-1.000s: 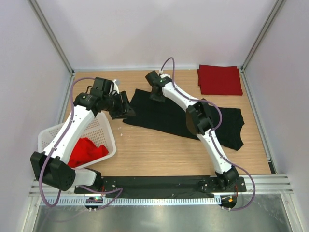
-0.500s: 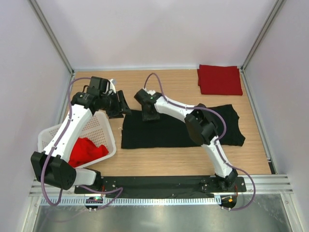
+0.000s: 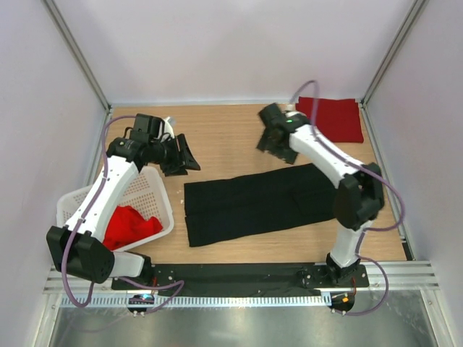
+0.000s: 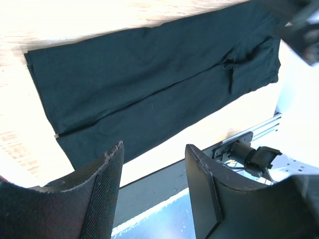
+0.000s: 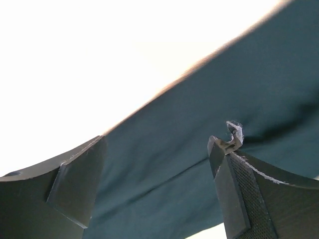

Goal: Fold and stack the t-shirts
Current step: Fold the tshirt

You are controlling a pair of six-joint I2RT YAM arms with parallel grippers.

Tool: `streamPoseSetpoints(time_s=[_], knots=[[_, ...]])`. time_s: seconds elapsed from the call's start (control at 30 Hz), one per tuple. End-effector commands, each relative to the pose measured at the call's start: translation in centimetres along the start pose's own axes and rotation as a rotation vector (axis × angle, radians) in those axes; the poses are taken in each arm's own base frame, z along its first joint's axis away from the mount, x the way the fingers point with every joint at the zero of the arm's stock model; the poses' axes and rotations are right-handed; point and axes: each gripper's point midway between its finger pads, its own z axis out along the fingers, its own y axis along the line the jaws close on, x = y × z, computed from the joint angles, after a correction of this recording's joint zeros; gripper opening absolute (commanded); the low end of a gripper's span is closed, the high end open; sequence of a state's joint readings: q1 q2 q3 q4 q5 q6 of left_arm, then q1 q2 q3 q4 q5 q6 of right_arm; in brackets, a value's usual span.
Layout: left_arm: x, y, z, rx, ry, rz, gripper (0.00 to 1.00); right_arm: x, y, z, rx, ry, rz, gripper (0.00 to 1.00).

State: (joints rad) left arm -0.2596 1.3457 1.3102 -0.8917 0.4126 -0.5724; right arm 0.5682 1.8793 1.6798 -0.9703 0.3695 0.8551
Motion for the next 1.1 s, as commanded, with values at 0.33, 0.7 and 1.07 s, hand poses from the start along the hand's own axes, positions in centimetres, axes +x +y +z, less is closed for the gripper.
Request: streamPoseSetpoints(time_s=[0.33,0.7,1.07], knots=[[0.2,-0.7,0.0,0.061,-0.004,0.006,0.53,1.0,-20.9,0.3,0.579,-0.104,0.528,1.00],[0.6,-0.2,-0.4,0.045,0.002,0.014,0.53,3.4,-20.4,8.1,0.506,-0.080,0.520,1.00],[-0.7,0.9,-0.7,-0.021,-0.026,0.032,0.53,8.7,-7.7,12.5,0.136,0.079,0.217,0.98]])
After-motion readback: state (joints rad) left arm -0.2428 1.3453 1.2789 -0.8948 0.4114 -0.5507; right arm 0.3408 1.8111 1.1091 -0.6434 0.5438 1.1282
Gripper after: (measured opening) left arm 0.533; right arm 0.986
